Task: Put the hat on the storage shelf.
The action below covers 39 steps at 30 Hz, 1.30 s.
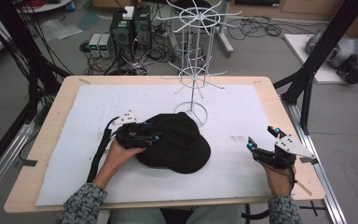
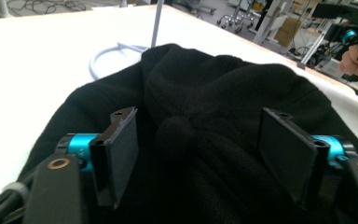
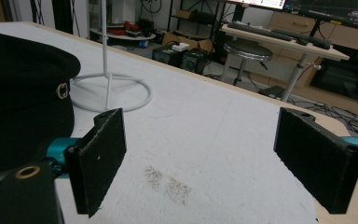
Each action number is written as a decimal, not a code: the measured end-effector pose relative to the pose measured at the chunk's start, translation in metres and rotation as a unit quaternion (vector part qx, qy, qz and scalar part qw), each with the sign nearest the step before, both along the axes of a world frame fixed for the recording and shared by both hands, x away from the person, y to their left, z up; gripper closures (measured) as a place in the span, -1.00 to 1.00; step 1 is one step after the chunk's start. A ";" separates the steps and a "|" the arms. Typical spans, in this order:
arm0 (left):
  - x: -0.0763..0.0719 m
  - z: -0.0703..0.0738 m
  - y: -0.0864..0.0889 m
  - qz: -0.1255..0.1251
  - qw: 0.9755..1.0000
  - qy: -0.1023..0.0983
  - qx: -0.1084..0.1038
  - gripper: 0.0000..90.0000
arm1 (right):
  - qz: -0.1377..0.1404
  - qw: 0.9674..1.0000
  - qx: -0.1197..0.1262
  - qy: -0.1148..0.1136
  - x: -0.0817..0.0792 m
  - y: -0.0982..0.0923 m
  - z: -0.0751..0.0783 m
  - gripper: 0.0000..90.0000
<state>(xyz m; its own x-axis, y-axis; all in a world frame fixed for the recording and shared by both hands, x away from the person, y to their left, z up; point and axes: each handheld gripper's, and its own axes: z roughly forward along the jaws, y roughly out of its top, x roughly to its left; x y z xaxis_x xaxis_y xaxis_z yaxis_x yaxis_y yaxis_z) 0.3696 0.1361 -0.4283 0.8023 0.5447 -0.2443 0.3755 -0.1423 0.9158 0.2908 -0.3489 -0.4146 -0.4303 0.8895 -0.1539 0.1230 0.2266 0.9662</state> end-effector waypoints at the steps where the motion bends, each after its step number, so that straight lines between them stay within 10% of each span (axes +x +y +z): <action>1: 0.000 0.000 0.000 -0.001 1.000 0.001 0.002 -0.25 | 0.000 1.000 0.000 0.000 0.000 0.000 0.000 -0.64; 17: -0.005 0.003 -0.001 -0.031 0.999 -0.011 0.005 0.57 | -0.003 1.000 0.002 0.003 0.001 0.000 -0.001 -0.65; 39: -0.019 0.029 0.011 -0.055 0.995 -0.071 -0.047 0.66 | -0.008 1.000 0.010 0.003 0.000 -0.005 -0.001 -0.64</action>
<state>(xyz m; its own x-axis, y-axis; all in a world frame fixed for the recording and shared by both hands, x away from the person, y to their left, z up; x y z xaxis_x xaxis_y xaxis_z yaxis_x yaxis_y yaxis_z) 0.3501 0.1467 -0.3990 0.8858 0.4321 -0.1691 0.2275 -0.0868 0.9699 0.2912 -0.3537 -0.4158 -0.4173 0.8990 -0.1330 0.1312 0.2044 0.9701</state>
